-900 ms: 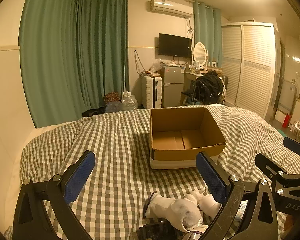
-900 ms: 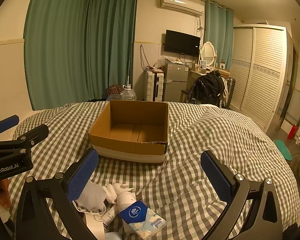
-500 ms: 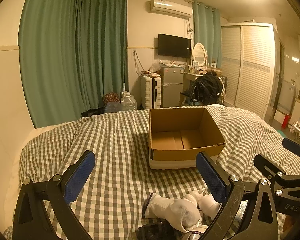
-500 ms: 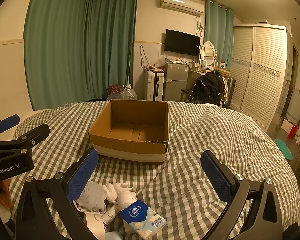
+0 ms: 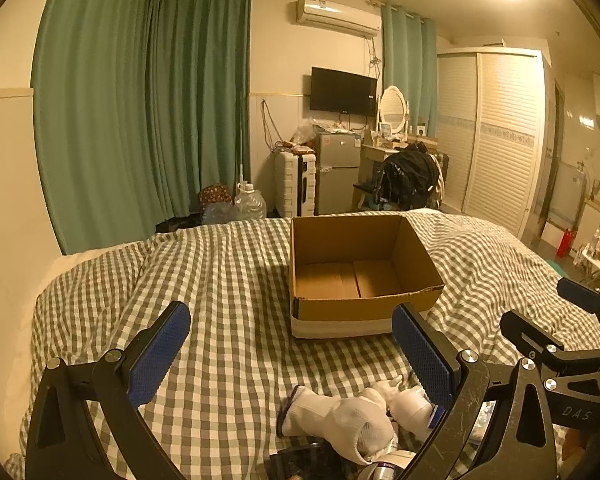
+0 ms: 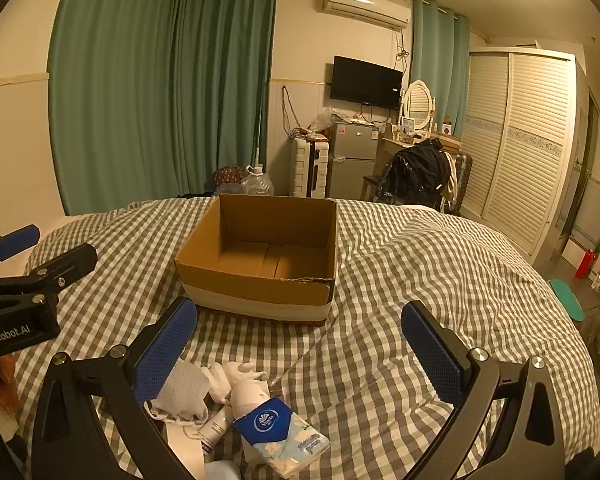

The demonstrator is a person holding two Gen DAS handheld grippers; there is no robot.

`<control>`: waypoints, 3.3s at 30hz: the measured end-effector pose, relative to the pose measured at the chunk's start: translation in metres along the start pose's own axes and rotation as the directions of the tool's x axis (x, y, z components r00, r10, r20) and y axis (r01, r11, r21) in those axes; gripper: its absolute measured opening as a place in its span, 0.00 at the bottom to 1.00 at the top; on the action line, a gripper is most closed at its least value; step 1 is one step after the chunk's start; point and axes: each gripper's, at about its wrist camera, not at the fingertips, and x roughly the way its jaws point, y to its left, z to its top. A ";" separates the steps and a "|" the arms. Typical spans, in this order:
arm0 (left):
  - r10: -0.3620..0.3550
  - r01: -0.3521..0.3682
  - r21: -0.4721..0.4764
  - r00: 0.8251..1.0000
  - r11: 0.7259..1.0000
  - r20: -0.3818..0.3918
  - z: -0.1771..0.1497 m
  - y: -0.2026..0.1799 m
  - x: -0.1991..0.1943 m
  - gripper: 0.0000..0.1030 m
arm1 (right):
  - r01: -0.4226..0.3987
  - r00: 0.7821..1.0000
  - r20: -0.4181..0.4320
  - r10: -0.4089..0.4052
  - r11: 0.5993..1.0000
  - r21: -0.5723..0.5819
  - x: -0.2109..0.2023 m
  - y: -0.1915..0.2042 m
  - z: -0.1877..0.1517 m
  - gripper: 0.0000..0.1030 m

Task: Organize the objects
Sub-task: 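Move both tools toward the pile of items beside the box, then grasp the white gloves with the left tool while the right tool grasps the Vinda tissue pack, then carry gloves and tissue pack into the box and open both tools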

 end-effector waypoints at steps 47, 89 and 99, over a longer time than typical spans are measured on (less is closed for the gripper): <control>-0.103 0.154 0.083 0.894 0.985 -0.436 -0.093 -0.037 0.088 1.00 | -0.195 0.893 -0.439 0.103 0.966 -0.169 0.088 0.001 -0.095 0.86; -0.147 0.172 0.085 0.958 0.981 -0.248 -0.003 -0.023 -0.012 0.52 | -0.213 0.974 -0.115 0.196 0.965 -0.154 -0.029 -0.002 0.000 0.61; -0.121 0.135 0.088 0.982 0.987 -0.148 0.073 -0.017 0.016 0.52 | -0.211 0.977 -0.017 0.210 0.966 -0.152 -0.014 -0.008 0.069 0.61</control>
